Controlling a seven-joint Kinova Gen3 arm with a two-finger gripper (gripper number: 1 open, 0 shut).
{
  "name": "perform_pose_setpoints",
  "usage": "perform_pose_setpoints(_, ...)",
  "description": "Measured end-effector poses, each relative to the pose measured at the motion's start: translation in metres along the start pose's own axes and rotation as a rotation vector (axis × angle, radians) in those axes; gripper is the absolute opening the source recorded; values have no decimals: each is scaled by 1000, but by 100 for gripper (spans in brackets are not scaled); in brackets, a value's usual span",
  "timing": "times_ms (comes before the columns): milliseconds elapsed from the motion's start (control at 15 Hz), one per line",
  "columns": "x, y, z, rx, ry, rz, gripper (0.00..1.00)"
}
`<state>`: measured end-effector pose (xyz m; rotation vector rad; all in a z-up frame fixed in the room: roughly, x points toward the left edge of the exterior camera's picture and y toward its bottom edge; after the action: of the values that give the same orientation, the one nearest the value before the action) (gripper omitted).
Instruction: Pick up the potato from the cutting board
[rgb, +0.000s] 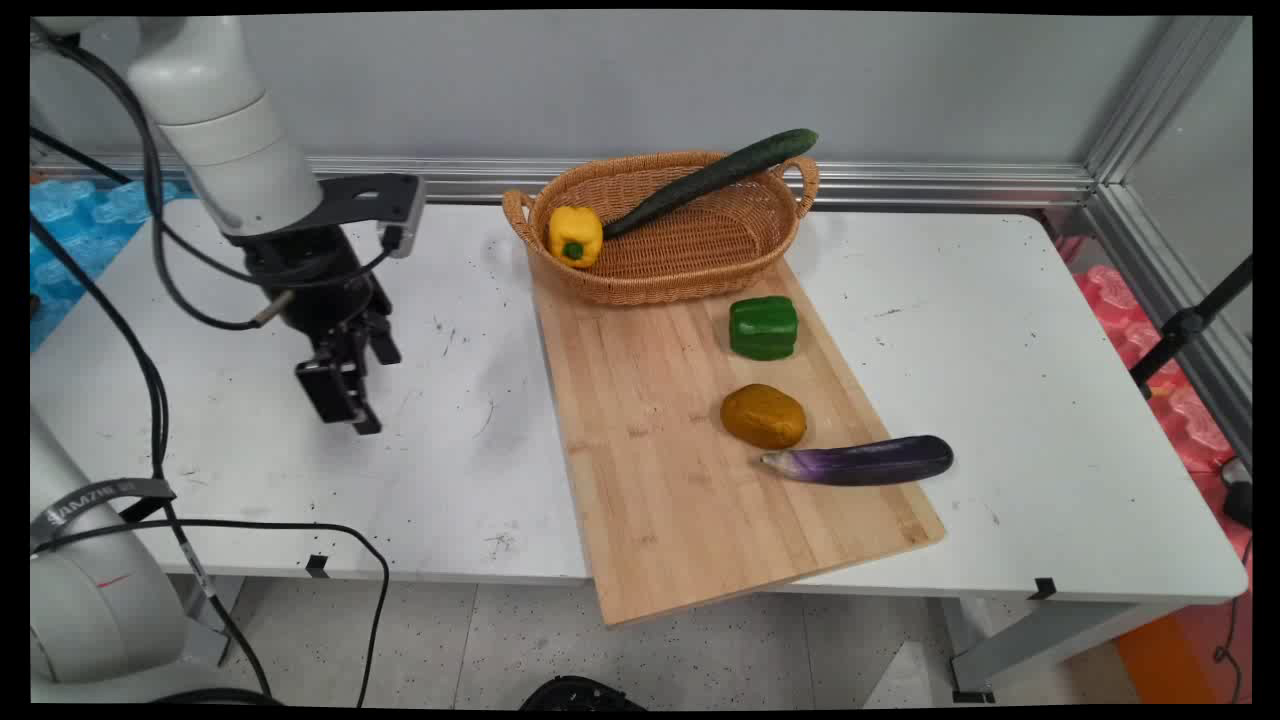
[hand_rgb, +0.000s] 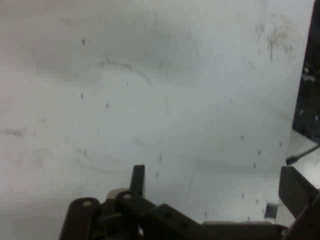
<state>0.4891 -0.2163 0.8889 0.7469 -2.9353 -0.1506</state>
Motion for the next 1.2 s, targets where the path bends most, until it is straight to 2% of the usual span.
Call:
perform_pose_setpoints(267, 31, -2, 0, -1, 72, 5, 100)
perform_pose_setpoints(533, 94, -6, -4, 1, 196, 34, 100)
perform_pose_setpoints(867, 168, -3, -4, -16, 335, 119, 100)
perform_pose_setpoints(1200, 205, -1, 11, -4, 388, 196, 100)
